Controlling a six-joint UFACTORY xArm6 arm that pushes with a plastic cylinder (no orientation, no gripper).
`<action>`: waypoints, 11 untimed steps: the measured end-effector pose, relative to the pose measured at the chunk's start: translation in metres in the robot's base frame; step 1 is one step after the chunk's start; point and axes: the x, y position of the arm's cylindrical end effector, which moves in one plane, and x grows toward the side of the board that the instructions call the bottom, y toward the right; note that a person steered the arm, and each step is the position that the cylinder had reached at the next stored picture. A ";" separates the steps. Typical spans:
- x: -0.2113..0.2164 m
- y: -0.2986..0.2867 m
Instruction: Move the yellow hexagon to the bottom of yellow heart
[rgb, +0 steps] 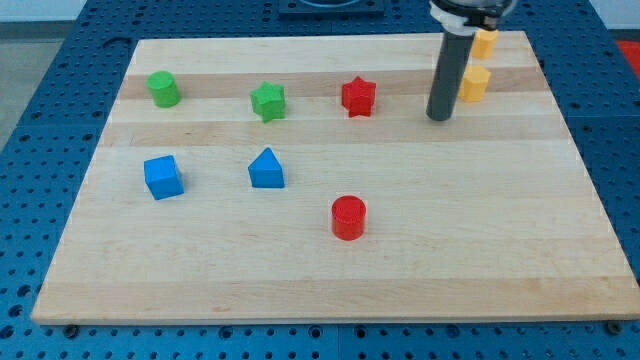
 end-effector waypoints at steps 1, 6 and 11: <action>-0.028 0.009; -0.006 0.061; -0.075 0.111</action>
